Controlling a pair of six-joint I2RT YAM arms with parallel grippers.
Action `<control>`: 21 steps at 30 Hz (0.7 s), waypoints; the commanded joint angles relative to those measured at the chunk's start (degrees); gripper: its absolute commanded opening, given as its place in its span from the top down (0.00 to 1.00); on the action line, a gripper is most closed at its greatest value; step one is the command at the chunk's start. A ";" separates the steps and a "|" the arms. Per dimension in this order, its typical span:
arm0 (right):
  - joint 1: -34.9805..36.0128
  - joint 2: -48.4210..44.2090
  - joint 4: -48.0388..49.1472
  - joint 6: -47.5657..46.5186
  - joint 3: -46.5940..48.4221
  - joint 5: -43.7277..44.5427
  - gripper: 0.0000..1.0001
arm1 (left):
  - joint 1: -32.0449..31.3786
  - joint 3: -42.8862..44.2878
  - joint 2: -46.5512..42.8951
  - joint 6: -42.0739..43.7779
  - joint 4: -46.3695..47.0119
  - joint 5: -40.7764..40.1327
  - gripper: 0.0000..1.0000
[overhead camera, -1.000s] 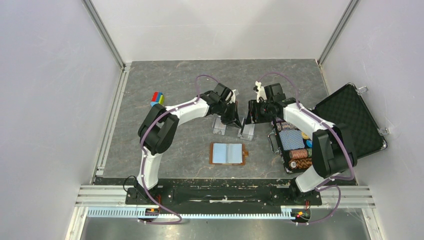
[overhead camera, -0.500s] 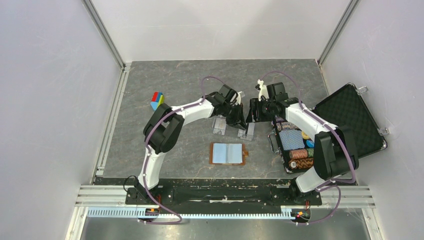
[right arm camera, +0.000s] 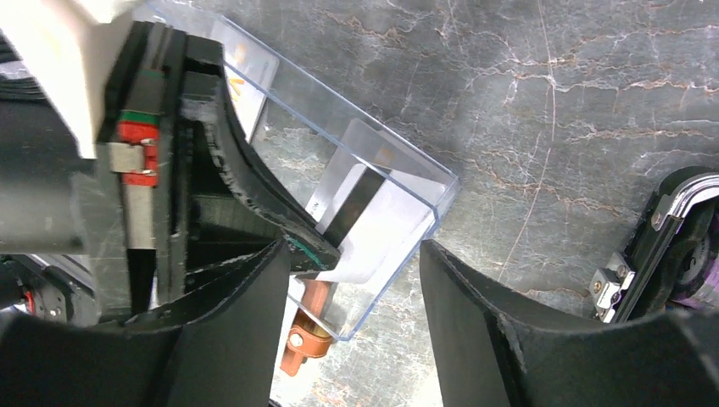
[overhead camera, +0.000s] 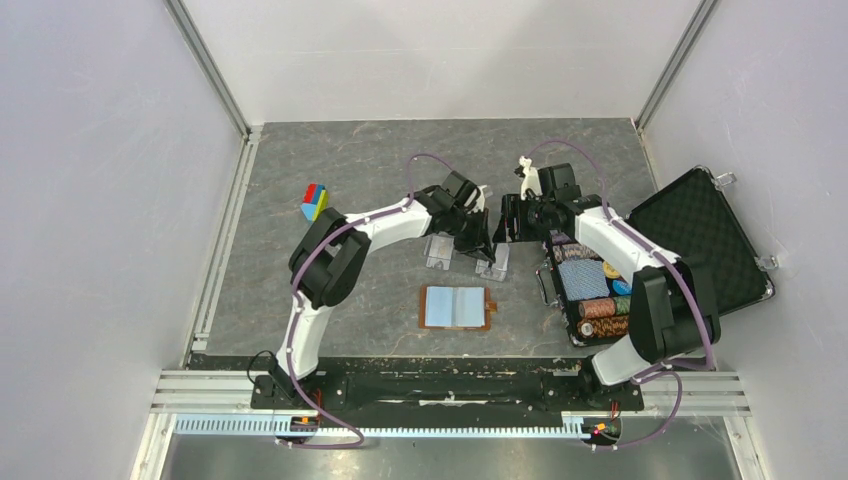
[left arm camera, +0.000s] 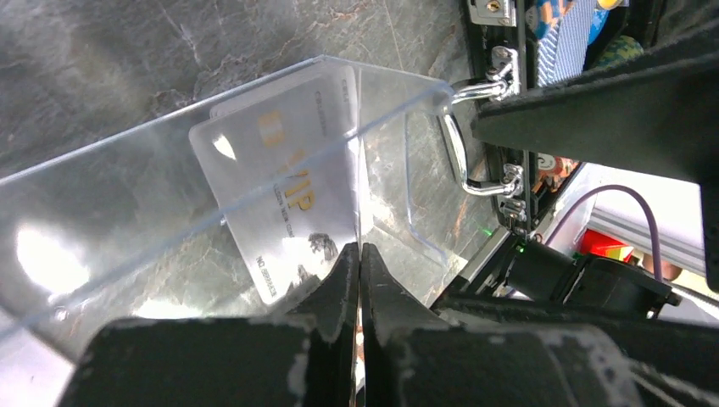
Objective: Put the credit cards into the card holder
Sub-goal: Pick up the credit card from the storage box, then insert the credit card into the card holder.
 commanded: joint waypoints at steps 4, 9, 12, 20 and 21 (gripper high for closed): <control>-1.07 -4.70 2.01 2.44 1.20 -7.41 0.30 | 3.25 -6.72 -16.09 -0.22 4.10 -5.61 0.98; -1.28 -7.38 4.85 6.08 0.89 -13.84 0.25 | 6.65 -17.05 -25.59 -3.93 9.92 -3.86 0.98; -1.28 -8.06 5.08 6.42 -0.21 -16.72 0.25 | 7.85 -23.02 -30.88 -5.23 11.66 -3.04 0.98; 0.89 -11.40 5.49 6.14 -7.98 -19.87 0.28 | 8.08 -39.70 -44.37 -9.03 13.82 -2.40 0.98; 1.69 -11.76 5.48 6.00 -8.92 -20.06 0.30 | 8.06 -41.98 -45.85 -9.74 14.55 -2.51 0.98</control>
